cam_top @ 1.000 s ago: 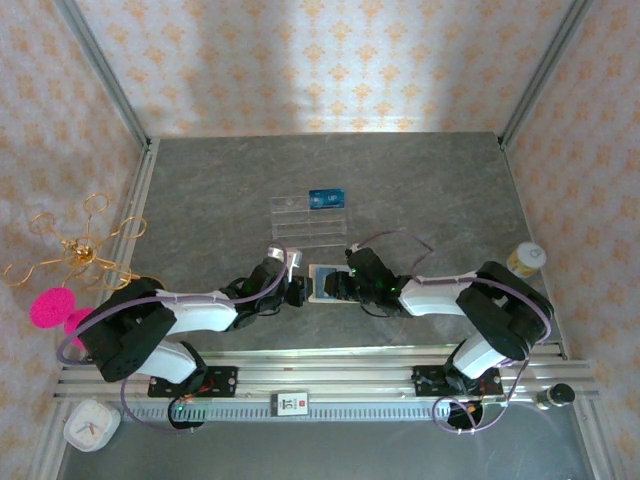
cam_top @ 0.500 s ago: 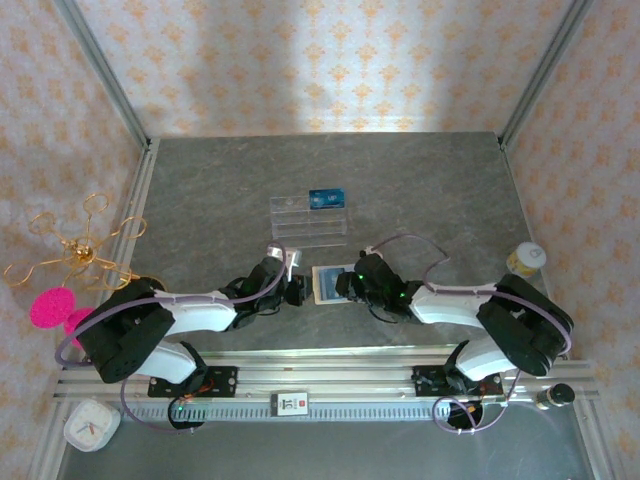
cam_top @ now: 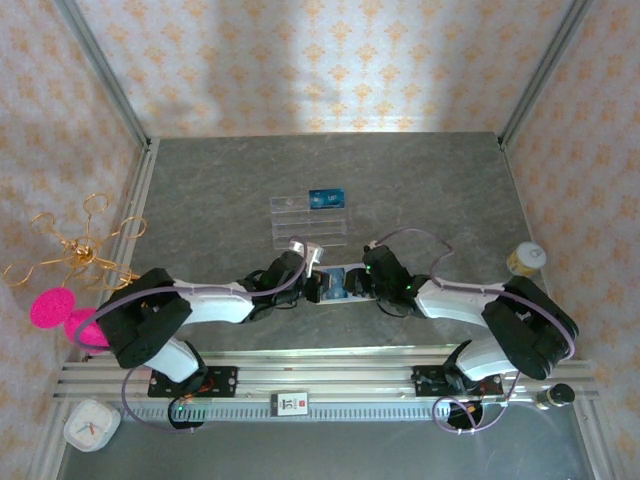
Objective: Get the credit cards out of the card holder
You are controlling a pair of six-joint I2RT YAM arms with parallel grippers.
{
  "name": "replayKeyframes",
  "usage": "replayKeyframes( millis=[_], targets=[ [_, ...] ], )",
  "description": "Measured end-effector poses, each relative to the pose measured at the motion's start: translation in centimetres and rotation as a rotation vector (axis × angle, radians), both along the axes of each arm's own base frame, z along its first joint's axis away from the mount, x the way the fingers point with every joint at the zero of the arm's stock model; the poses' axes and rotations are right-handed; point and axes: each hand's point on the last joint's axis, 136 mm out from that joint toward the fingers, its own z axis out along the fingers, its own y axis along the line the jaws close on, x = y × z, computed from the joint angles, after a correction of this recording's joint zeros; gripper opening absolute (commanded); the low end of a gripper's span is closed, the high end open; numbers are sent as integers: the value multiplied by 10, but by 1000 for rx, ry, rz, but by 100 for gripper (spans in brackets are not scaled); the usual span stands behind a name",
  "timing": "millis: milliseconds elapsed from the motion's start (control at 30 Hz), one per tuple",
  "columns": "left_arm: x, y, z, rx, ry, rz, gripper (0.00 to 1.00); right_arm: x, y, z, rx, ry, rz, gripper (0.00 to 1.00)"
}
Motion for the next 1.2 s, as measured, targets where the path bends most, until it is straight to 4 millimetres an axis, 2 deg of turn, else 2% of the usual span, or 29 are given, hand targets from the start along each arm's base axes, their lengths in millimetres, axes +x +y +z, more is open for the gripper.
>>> replayKeyframes(
  millis=[200,367,600,800,1000,1200],
  targets=[
    [-4,3,-26,50,49,-5,1,-2,11,0,22,19,82,26],
    [-3,3,-30,56,54,-5,0,-3,12,-10,9,47,92,25],
    [4,5,-31,42,50,12,0,1,11,-11,14,49,85,25],
    [8,4,-32,27,47,11,0,2,19,-12,57,54,105,17],
    [10,5,-32,21,45,14,0,7,15,-12,61,60,73,0],
    [10,6,-32,5,50,7,0,6,12,-6,86,56,41,0]
  ],
)
